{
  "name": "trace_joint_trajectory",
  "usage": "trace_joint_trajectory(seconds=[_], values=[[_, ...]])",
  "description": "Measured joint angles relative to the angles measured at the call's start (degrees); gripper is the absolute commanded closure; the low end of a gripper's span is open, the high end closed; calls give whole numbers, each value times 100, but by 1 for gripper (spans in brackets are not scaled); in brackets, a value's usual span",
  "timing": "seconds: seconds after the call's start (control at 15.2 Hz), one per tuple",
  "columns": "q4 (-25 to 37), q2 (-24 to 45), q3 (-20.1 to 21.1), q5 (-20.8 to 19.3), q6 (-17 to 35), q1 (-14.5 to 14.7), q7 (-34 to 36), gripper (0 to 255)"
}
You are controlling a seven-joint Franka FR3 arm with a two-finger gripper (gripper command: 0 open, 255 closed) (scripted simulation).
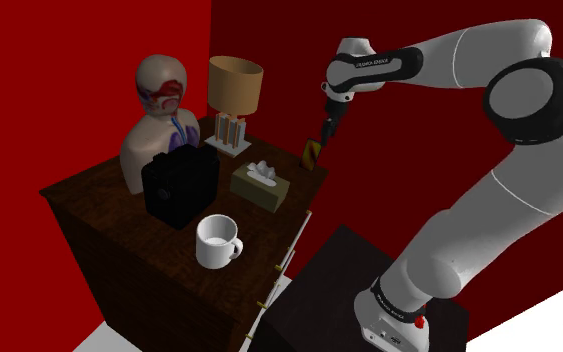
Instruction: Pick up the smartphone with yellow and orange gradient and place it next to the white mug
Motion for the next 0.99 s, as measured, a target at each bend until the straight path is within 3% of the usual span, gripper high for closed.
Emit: trace_joint_trajectory(seconds=[0.33,0.99], values=[[839,1251,-234,510,205,-216,-764,0],[583,1627,-252,674,779,-316,-965,0]])
